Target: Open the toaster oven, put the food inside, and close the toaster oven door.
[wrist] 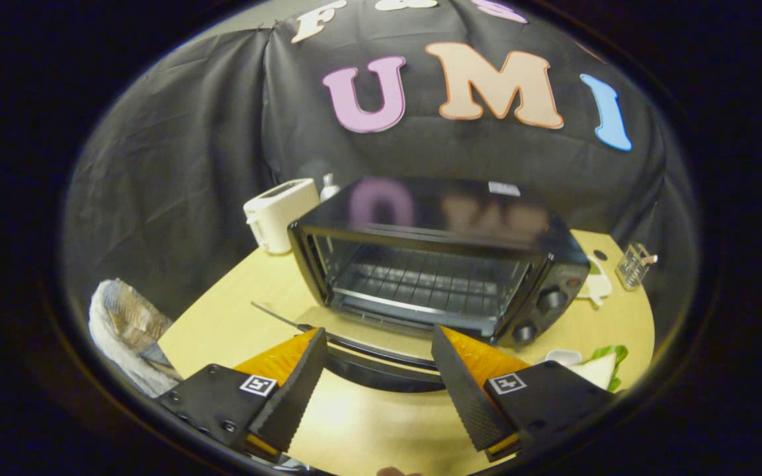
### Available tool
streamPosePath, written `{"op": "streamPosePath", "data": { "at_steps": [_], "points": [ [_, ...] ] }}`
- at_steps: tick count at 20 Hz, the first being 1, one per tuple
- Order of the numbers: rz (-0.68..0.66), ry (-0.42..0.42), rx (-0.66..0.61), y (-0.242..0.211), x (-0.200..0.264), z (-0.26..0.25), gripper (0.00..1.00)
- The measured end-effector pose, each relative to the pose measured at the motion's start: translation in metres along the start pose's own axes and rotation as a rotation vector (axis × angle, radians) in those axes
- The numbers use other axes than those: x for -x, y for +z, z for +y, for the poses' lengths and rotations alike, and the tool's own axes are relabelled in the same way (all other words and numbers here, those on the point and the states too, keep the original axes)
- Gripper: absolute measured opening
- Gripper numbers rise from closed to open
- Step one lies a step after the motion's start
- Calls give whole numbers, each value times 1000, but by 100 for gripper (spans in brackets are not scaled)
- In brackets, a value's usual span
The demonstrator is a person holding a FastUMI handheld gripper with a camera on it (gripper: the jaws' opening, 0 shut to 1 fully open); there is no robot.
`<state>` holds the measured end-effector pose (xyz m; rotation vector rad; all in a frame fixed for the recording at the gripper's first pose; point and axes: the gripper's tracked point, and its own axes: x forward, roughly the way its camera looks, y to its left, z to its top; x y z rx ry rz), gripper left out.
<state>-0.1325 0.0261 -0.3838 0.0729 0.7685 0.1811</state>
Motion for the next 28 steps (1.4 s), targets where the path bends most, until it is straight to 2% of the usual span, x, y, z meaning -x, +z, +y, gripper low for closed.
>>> {"op": "streamPosePath", "data": {
  "at_steps": [8,14,19,28],
  "points": [
    [78,26,92,-58,-7,1,98],
    [198,29,66,-104,-17,-3,98],
    [180,28,126,-104,-15,-3,98],
    [202,68,105,-106,6,-4,100]
  ]
}}
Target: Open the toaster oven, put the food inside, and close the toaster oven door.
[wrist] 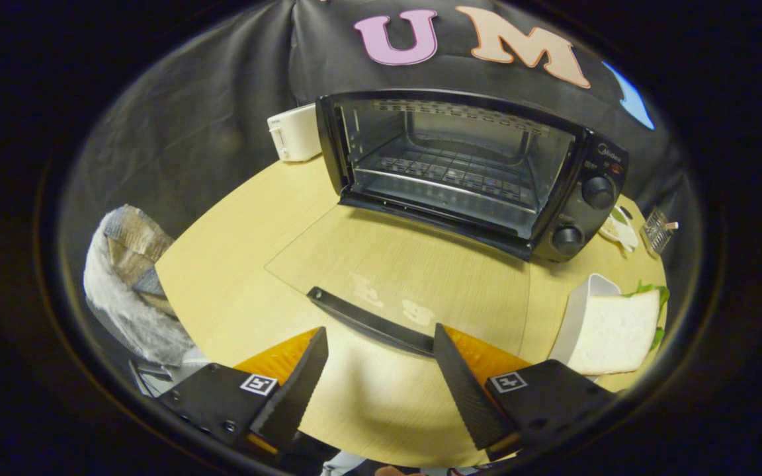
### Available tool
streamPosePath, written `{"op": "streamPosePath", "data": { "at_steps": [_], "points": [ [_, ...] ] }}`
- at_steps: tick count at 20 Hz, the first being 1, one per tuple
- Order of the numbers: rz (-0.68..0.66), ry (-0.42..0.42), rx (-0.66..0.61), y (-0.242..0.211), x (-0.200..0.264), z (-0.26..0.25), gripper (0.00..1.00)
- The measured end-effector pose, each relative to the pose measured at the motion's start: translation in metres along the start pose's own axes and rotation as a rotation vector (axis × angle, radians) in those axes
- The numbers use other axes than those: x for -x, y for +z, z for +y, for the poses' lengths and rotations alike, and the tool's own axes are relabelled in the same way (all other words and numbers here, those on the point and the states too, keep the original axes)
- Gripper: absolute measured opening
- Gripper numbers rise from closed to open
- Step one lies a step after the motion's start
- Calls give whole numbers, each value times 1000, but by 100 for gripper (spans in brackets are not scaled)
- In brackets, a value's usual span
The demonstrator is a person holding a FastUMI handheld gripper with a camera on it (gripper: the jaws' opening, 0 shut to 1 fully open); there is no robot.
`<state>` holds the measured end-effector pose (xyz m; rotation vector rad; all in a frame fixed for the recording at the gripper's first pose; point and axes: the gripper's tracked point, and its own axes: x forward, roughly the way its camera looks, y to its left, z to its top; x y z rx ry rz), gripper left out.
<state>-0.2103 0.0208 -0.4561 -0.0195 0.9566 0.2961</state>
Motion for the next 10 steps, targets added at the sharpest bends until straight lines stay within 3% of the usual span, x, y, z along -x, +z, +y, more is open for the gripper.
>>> {"op": "streamPosePath", "data": {
  "at_steps": [10],
  "points": [
    [-104,31,-75,45,40,-23,100]
  ]
}}
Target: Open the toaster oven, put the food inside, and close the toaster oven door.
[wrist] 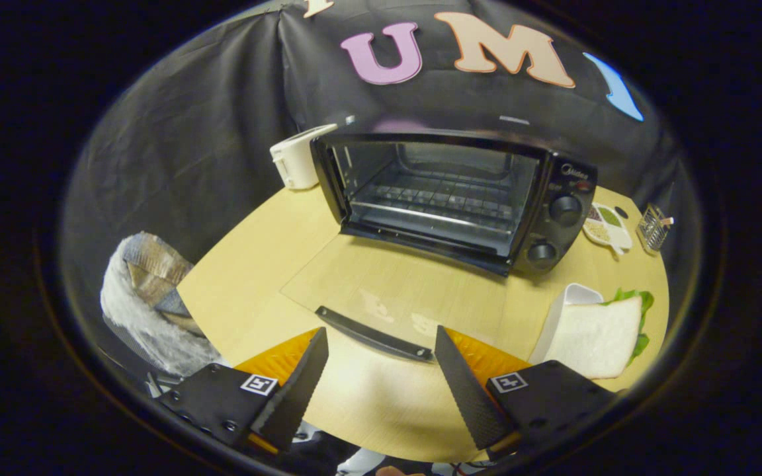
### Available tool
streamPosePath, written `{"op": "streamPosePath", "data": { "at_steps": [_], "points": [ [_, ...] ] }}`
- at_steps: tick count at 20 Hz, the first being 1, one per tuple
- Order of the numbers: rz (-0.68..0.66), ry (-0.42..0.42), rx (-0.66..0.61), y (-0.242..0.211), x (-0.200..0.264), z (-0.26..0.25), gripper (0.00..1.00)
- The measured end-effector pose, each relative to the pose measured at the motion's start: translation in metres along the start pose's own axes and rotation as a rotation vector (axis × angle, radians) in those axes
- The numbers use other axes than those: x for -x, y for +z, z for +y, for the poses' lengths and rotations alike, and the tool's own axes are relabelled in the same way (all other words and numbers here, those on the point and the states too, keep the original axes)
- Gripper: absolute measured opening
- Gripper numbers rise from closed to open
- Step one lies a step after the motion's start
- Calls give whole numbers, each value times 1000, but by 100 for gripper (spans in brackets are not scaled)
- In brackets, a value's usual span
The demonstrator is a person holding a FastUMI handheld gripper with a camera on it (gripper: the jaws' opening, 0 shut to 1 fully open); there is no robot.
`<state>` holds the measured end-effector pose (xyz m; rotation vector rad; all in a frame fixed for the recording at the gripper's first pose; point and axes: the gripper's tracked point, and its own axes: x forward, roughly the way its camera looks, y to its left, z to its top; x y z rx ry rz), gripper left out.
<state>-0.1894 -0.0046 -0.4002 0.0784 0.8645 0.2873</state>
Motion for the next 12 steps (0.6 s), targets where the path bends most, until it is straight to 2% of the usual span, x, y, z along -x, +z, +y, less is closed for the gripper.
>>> {"op": "streamPosePath", "data": {
  "at_steps": [4,8,12],
  "points": [
    [-97,-62,-34,41,11,-41,100],
    [-170,-172,-74,70,24,-105,100],
    [-214,-295,-127,80,43,-174,100]
  ]
}}
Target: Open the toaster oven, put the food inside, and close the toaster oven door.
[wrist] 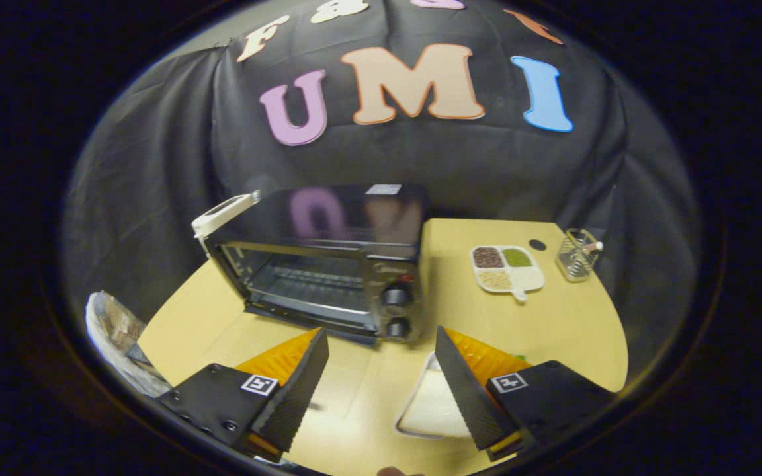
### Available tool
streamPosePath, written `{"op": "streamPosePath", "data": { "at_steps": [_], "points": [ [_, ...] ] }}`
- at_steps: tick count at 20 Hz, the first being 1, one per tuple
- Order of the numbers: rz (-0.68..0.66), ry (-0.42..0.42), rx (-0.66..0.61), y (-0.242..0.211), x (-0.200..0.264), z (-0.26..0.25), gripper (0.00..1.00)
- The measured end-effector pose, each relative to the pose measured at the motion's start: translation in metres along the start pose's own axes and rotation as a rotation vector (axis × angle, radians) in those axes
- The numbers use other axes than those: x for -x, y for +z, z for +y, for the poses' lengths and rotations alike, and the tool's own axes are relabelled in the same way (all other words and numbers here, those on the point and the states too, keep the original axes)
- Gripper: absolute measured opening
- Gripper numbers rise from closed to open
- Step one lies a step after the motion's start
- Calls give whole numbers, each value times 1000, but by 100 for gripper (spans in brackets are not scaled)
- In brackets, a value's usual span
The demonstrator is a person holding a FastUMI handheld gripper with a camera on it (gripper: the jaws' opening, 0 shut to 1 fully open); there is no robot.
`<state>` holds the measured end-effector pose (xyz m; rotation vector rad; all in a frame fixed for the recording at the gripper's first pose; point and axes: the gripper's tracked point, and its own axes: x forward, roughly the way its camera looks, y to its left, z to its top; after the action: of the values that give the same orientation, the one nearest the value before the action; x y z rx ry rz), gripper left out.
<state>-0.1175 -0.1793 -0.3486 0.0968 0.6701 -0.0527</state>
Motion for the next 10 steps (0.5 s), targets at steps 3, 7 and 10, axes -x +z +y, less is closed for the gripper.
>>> {"op": "streamPosePath", "data": {
  "at_steps": [3,7,10],
  "points": [
    [-15,-94,-46,4,2,-50,100],
    [19,-176,-97,-17,5,-94,100],
    [59,-207,-115,-42,3,-111,100]
  ]
}}
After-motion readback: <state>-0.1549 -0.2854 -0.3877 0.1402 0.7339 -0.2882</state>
